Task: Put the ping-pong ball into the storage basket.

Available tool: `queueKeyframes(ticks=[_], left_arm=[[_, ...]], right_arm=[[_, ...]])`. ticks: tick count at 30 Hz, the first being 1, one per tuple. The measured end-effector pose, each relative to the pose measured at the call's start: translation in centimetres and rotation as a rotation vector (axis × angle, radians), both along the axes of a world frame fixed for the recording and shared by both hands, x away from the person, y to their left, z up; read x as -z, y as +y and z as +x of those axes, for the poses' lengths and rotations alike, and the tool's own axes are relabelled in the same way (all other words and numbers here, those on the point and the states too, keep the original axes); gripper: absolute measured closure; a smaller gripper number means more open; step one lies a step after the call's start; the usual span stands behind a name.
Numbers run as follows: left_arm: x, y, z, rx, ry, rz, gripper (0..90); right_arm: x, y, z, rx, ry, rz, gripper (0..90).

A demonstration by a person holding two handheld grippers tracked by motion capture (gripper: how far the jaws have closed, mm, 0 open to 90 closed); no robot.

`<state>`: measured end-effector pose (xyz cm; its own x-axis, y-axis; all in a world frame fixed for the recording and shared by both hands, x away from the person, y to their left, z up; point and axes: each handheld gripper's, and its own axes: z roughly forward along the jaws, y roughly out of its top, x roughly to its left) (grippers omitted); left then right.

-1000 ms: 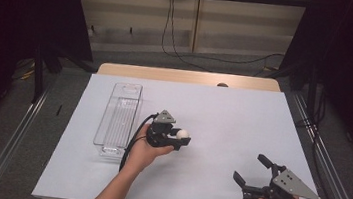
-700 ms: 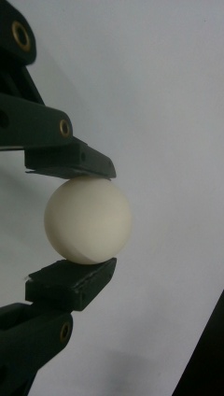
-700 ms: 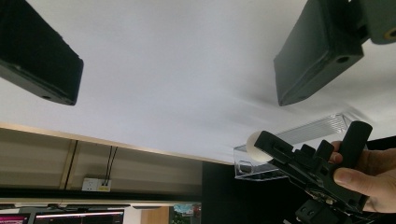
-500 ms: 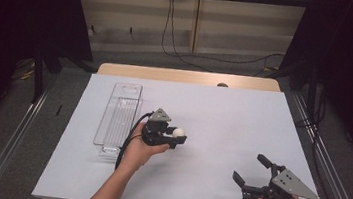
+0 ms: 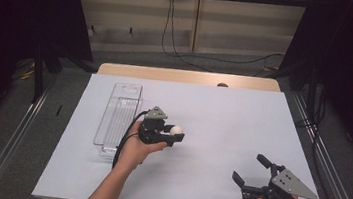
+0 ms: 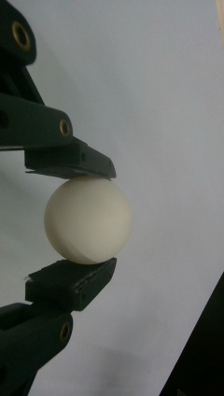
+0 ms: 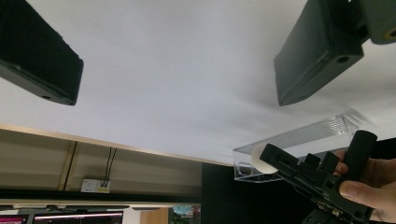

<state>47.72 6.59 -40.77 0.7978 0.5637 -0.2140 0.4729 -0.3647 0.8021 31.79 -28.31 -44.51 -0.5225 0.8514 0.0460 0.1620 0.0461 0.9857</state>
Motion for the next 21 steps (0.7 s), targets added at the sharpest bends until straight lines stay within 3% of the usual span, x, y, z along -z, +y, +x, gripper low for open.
queueKeyframes(ticks=[21], left_arm=[[-0.4,1.2,0.5,-0.039,0.007,-0.008,51.1]], right_arm=[[0.0,0.1,0.0,0.002,0.0,0.002,1.0]])
